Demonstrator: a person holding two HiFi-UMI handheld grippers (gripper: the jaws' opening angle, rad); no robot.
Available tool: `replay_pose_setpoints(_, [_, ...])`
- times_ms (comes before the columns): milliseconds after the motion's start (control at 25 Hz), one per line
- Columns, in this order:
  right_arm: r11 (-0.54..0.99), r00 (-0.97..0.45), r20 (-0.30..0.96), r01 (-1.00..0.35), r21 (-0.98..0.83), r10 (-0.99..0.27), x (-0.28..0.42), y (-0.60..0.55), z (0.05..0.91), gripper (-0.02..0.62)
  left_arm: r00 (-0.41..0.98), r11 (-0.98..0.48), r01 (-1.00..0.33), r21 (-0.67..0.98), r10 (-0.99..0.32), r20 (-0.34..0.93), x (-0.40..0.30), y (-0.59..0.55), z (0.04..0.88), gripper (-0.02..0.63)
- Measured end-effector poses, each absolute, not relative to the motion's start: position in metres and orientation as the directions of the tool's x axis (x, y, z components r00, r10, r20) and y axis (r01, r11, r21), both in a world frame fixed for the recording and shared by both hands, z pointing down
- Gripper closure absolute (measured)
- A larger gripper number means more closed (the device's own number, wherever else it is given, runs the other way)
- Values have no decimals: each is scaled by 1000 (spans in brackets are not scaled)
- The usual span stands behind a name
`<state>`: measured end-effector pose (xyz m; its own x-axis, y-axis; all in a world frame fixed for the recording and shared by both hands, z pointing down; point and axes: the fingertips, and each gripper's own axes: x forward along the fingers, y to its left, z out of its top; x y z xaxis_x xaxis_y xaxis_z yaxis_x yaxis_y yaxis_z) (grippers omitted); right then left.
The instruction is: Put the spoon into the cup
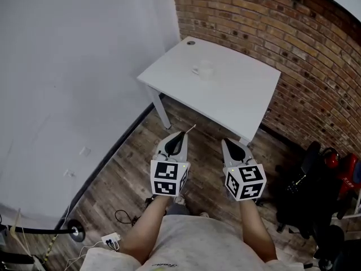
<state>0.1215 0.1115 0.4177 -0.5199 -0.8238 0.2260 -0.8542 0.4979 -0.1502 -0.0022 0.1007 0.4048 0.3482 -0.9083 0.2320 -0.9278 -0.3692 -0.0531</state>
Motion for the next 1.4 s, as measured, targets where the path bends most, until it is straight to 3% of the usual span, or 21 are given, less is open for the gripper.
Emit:
replay_pose_setpoints(440, [491, -510, 255, -860, -138, -822, 102, 49, 434, 592, 369, -387, -921, -33, -898, 238, -17, 35, 420, 603])
replay_pose_setpoints(1400, [352, -363, 314, -931, -94, -877, 4, -146, 426, 591, 553, -563, -826, 25, -802, 226, -99, -182, 418, 603])
